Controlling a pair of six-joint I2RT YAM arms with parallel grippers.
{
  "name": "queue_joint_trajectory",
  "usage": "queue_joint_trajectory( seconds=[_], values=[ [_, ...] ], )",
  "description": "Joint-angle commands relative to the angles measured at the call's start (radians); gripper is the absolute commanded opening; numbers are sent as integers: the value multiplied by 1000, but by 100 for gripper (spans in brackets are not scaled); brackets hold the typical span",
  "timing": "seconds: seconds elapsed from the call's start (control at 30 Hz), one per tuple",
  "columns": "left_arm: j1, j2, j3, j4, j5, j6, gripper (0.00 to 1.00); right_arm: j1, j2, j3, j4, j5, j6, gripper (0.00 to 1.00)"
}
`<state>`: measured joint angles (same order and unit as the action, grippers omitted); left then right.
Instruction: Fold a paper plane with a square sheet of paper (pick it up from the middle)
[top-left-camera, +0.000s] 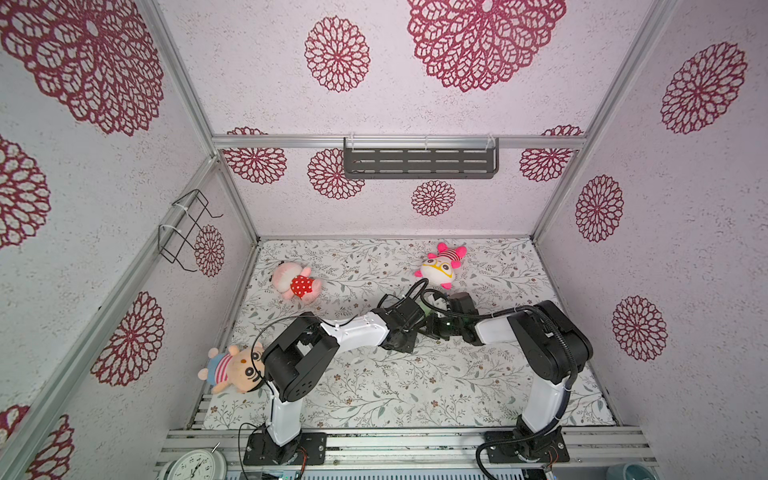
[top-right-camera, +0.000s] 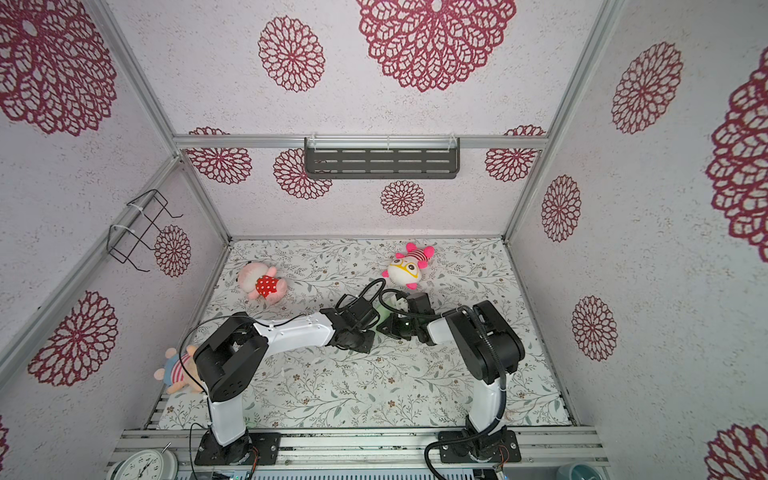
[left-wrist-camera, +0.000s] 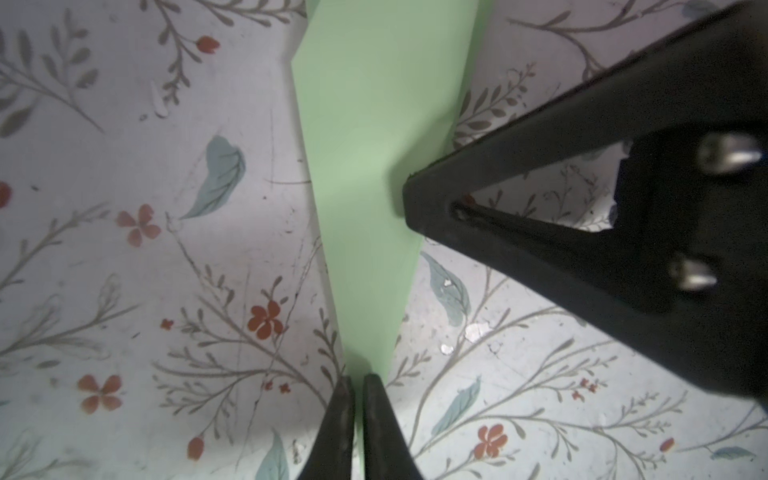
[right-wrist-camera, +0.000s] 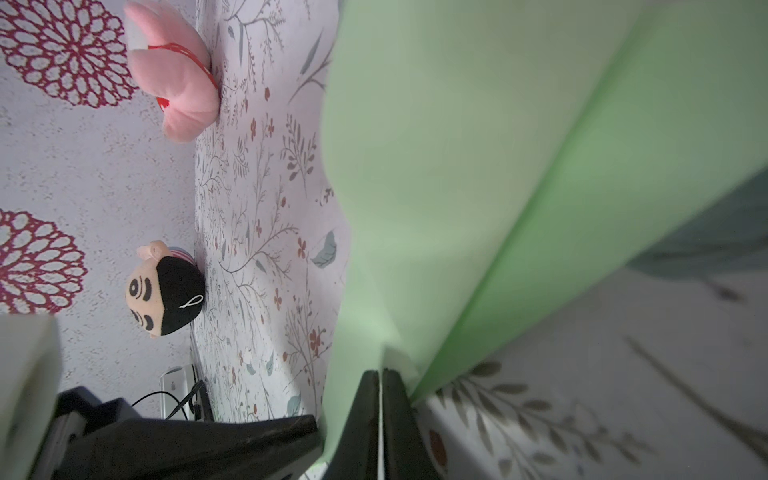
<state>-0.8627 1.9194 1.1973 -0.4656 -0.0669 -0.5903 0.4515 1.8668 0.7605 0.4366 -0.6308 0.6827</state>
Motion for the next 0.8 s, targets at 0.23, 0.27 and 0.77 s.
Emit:
queue_joint_trajectory(
  seconds=[0.23, 0.27, 0.77],
  values=[
    [-30, 30, 2, -30, -30, 23, 10, 2, 19, -15, -7, 5, 13, 10],
    [-32, 32, 4, -34, -30, 23, 10, 2, 18, -16, -8, 6, 13, 10],
    [-73, 35, -14, -95, -48, 11, 12, 2, 25, -20, 5, 10, 28, 10]
  ],
)
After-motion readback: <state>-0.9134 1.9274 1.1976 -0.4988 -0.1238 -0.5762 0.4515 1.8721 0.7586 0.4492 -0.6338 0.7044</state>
